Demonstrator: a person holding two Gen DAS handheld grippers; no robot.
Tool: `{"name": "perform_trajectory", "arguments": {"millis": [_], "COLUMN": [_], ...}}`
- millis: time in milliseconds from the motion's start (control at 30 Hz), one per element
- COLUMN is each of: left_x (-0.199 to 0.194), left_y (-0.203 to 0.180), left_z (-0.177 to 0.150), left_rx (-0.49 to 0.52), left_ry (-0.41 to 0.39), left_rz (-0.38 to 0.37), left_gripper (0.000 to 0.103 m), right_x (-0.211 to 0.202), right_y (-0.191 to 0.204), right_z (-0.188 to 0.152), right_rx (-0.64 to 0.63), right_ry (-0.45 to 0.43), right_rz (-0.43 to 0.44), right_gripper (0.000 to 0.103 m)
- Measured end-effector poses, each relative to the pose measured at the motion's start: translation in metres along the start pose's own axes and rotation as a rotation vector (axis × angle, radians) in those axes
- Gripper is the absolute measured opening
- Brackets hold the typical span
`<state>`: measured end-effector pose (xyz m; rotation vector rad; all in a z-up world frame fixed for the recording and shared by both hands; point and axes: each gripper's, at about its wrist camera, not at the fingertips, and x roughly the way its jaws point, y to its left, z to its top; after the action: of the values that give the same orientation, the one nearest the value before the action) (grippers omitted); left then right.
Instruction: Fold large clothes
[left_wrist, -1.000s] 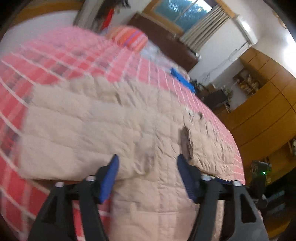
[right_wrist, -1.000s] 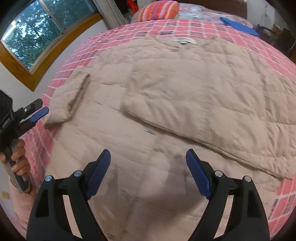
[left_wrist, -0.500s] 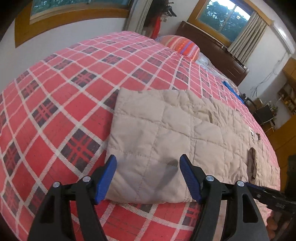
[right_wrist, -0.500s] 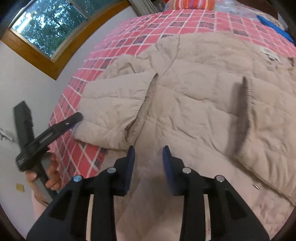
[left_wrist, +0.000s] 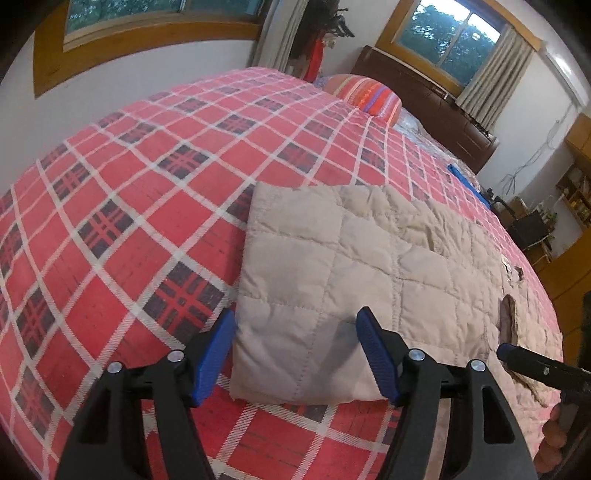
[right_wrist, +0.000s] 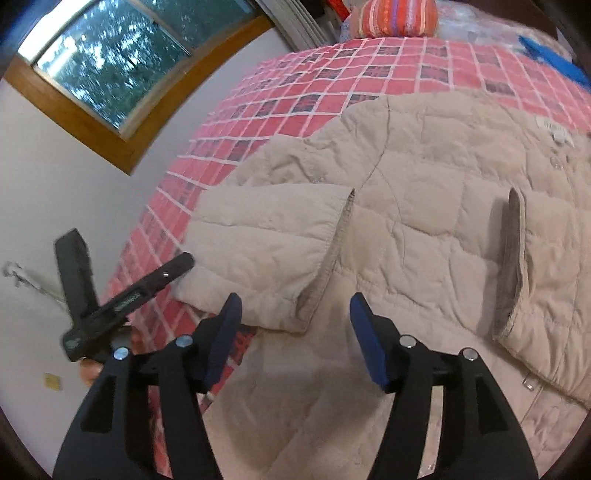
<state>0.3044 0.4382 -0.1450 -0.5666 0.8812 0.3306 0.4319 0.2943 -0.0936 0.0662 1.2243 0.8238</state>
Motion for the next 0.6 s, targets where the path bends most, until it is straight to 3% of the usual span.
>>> {"name": "perform_trajectory", "arguments": {"millis": [100,233,333,433,500,600], "left_x": [-0.008,-0.018,-0.006,0.011,0.014,0.005], "left_y": [0.006,0.020,0.029,0.031,0.028,0.020], "left_z": [0.000,0.005,0.010,0.010,0.009,0.008], "left_rx": [-0.026,-0.055,-0.086,-0.110,-0.118,-0.112], "left_ry": [-0.015,-0.043,0.003,0.078,0.072,0.054], "left_rz": [-0.021,0.015,-0.031,-0.105,-0.096,-0.120], "left_gripper": [0.069,0.071,0.068,0.030,0.016,0.007], "right_x": [0.019,0.036,0.039,0.038,0.035,0.026], "right_y": [-0.002,-0.008,-0.010,-0.011,-0.012,-0.011], "right_z": [0.002,0.001,0.000,-0.001,-0.001,-0.001], "right_rx": [0.023,0.035,0.036,0.037,0.040,0.028], "right_ry": [0.048,0.069,0.067,0.065,0.061,0.044], "right_rz": [0.020,0.011,0.013,0.019,0.030,0.030], "right_gripper": [0.056,0.039,0.024,0.015,0.012,0.009]}}
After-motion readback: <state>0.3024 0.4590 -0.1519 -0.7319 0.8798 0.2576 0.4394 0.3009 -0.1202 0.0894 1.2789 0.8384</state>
